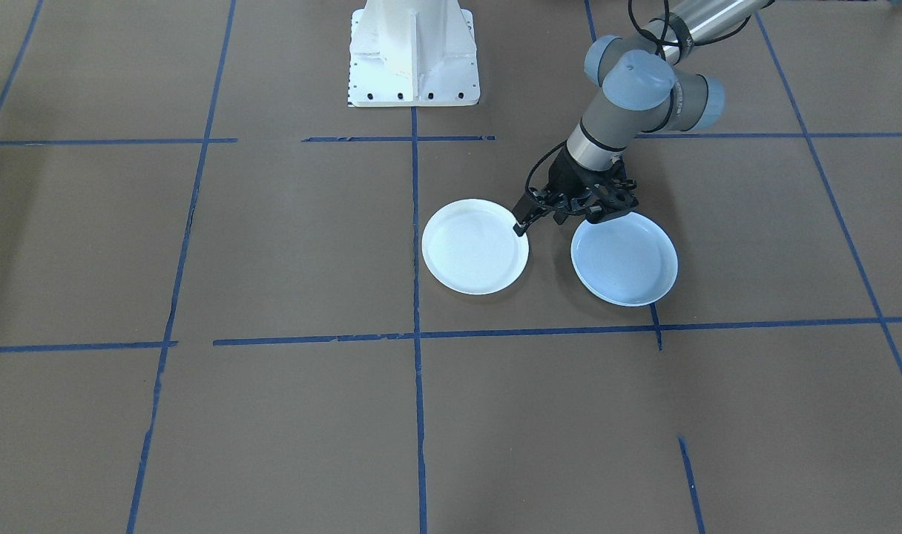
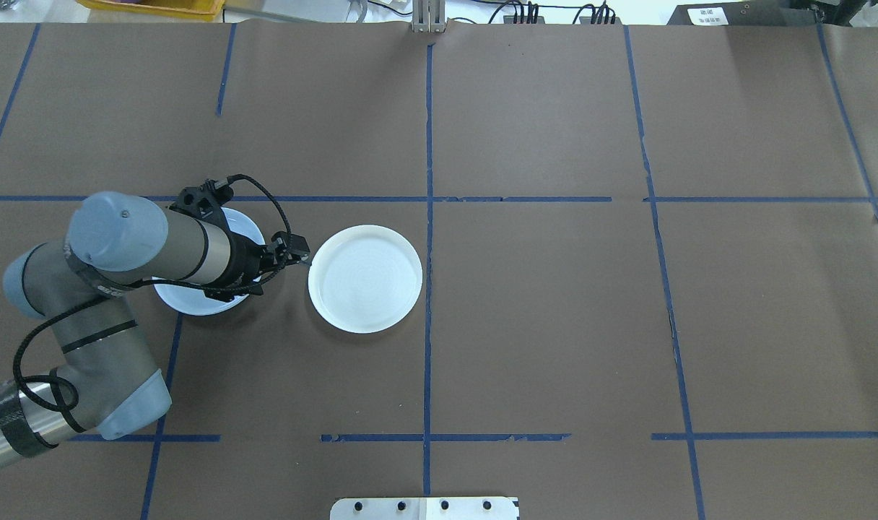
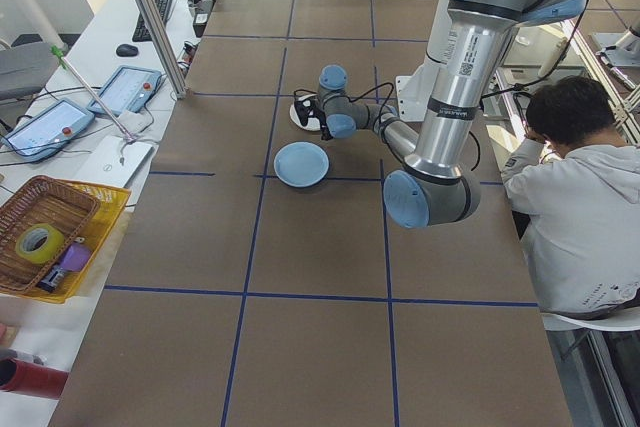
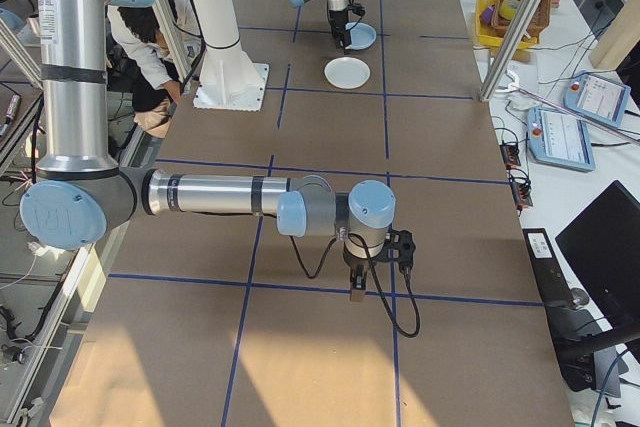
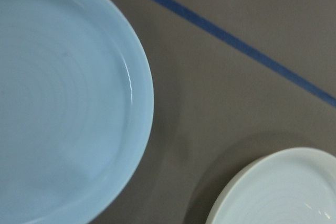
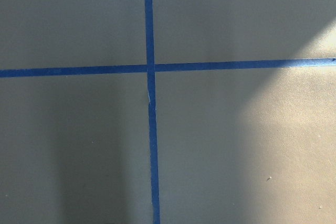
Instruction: Stack plate in center
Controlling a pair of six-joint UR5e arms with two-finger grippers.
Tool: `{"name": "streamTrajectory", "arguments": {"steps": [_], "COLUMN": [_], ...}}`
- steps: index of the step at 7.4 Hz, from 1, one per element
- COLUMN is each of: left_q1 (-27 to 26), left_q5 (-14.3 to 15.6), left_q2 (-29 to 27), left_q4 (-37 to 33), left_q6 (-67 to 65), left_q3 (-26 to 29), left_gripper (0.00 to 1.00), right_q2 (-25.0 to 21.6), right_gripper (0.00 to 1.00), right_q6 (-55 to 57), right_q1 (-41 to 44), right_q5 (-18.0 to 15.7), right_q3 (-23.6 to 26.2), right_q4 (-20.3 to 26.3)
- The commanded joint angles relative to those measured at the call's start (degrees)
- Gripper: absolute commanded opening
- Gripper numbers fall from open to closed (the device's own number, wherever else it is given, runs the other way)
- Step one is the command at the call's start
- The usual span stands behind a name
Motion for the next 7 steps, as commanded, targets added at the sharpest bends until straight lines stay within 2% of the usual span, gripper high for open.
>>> {"name": "streamTrajectory", "arguments": {"steps": [1,2,7], "left_q1": [1.28,1.37,2.07], "left_q5": [0.42,0.25,0.07], "left_q2": [-0.34,-0.52,-1.84], "left_q4": [-0.01,-0.01,-0.10], "left_q6": [-0.38,-0.20,0.06], "left_q3": [0.24,0.24,1.30], "left_gripper": [0.73,0.53,0.53], "right_q2": [0.00,0.00,0.00], "right_gripper": [1.00,1.00,1.00], "right_q6": [0.00,0.00,0.00], "right_q1": [-0.03,0.06,-0.03], "right_q5": [0.02,0.02,0.02], "right_q3": [0.00,0.00,0.00], "right_q4": [-0.01,-0.01,-0.01]}}
